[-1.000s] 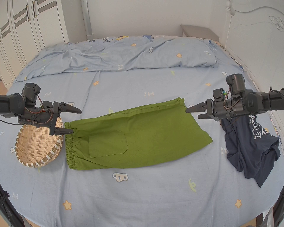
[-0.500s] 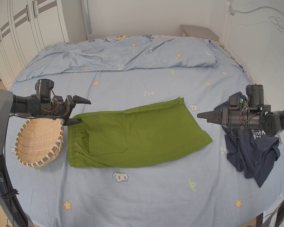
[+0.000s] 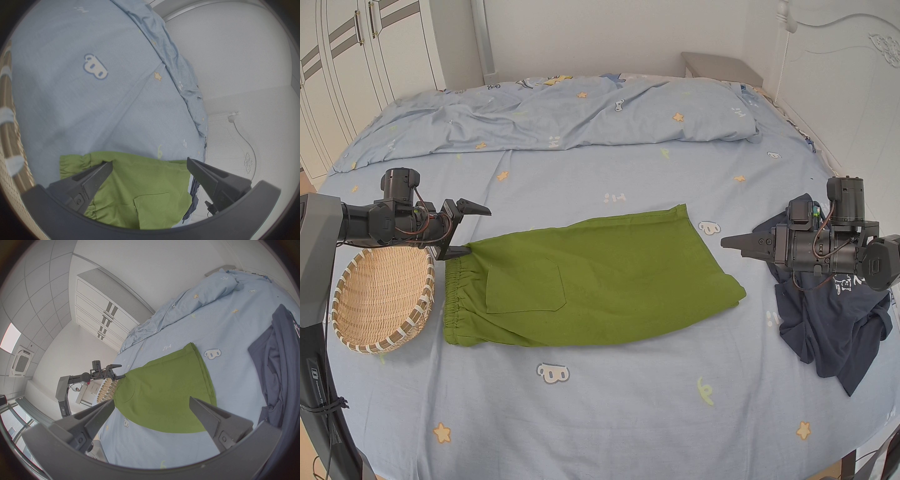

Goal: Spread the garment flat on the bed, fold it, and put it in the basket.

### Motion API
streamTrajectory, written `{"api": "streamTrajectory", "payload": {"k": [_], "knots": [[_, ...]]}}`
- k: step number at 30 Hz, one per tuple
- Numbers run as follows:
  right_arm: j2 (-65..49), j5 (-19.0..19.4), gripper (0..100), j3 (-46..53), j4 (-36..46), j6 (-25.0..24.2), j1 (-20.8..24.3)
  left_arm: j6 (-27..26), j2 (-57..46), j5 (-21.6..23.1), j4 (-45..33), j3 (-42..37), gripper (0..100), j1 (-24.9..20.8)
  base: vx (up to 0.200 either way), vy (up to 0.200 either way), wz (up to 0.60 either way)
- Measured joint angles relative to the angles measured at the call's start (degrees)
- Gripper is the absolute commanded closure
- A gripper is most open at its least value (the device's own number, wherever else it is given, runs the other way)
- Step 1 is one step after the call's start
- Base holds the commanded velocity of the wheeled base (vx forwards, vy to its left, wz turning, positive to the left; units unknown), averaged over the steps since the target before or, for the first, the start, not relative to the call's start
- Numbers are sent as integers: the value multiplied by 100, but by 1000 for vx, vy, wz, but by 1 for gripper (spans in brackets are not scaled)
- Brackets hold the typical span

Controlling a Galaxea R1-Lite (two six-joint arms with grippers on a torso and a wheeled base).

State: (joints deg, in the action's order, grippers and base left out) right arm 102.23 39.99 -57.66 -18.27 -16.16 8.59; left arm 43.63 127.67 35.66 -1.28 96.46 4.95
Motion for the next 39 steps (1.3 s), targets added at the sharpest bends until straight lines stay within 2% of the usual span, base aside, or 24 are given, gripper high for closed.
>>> {"api": "streamTrajectory", "payload": {"k": [9, 19, 23, 31, 39], "knots": [[-6, -2, 0, 9, 0, 16, 11, 11, -182, 26, 20, -171, 0, 65, 0, 0, 0], [-5, -2, 0, 30, -4, 18, 41, -26, -1061, 48, 174, -1540, 0, -85, 0, 0, 0], [-17, -2, 0, 56, -9, 24, 63, -74, -1408, 30, 588, -2370, 0, -126, 0, 0, 0], [-110, -5, 0, 162, -26, 32, 188, -165, -1959, -27, 2328, -4057, 0, -112, 0, 0, 0], [-204, -6, 0, 254, -50, 32, 282, -204, -2370, -123, 2588, -4728, 0, 174, 0, 0, 0]]}}
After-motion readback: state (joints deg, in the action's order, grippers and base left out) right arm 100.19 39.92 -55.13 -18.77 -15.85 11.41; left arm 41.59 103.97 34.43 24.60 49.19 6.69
